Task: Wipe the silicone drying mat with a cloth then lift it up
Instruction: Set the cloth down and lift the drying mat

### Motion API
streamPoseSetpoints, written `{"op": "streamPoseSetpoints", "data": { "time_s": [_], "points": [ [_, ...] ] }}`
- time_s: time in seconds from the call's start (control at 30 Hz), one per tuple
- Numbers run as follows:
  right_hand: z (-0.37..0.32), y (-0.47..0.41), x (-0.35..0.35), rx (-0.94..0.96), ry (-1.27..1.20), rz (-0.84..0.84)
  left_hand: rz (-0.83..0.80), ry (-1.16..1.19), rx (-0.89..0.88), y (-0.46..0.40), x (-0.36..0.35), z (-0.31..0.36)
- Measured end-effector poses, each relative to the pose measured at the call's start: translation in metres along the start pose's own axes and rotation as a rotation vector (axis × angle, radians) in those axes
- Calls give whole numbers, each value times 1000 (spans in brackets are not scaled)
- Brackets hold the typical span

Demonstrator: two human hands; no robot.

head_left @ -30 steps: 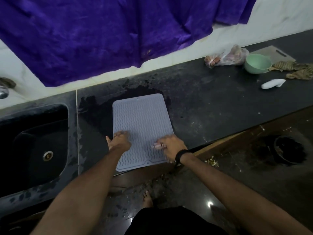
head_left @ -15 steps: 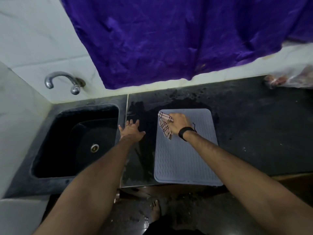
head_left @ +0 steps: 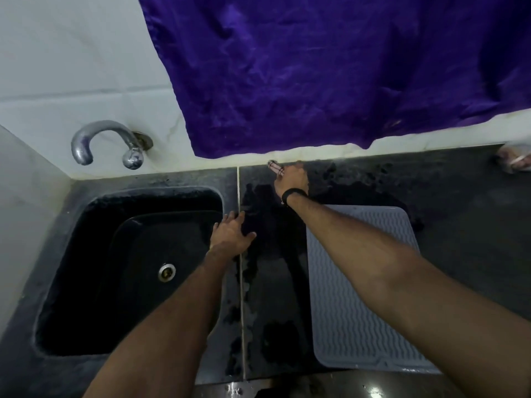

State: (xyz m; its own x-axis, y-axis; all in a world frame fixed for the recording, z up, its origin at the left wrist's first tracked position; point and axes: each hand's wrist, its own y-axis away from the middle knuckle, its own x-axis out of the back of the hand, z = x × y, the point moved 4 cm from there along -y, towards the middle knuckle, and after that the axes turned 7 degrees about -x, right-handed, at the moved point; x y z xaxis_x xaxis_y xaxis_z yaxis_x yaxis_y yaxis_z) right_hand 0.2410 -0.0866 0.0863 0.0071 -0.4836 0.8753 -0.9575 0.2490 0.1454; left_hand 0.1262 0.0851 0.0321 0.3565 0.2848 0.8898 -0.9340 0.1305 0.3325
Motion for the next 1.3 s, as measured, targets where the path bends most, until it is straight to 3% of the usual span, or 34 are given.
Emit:
{"op": "streamPoseSetpoints", "data": {
  "time_s": [0.2, 0.4, 0.53, 0.7, 0.77, 0.9, 1.1, 1.3],
  "points": [
    [-40, 7, -92, 147, 194, -454, 15, 89, -36, -19, -11, -9],
    [2, 3, -54, 143, -87, -338, 163, 257, -55, -25, -18, 12],
    [125, -1, 6, -189, -155, -84, 153, 351, 14, -24, -39, 60],
    [282, 32, 69, -587, -15, 54, 53, 444, 150, -13, -78, 113],
    [316, 50, 79, -670, -13, 76, 19, 453, 216, -6, -89, 127],
    [345, 76, 76, -759, 16, -38, -56, 495, 332, 7, -102, 151],
    [356, 86, 76, -643, -124, -152, -48, 790, 463, 17, -118, 171],
    [366, 99, 78, -250, 74, -75, 46, 334, 289, 53, -131, 191]
  ]
}}
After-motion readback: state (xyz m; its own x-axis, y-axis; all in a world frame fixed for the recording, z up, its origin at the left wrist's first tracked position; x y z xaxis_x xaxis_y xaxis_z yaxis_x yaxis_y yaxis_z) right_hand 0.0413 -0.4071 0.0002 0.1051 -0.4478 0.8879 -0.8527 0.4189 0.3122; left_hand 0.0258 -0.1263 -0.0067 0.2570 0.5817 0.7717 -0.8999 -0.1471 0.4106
